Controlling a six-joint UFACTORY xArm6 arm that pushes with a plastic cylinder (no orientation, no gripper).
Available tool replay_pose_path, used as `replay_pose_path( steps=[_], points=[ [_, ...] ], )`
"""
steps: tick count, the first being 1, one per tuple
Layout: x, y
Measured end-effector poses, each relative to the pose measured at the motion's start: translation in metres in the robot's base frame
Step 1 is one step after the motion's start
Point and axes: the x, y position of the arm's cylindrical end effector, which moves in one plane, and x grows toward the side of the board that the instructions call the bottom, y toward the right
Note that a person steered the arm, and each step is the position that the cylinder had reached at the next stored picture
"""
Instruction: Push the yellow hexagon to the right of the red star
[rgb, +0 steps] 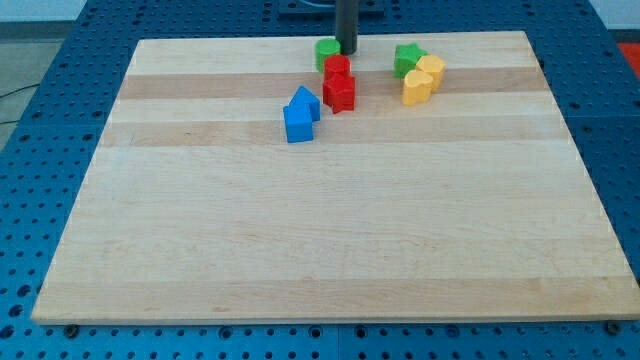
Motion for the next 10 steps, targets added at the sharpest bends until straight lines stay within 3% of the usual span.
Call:
replay_pose_path(
  steps=[3, 4, 7, 10],
  points=[
    [0.085, 0.063],
    [0.084, 0.089],
    [0.047, 0.073],
    [0.03, 0.116]
  ],
)
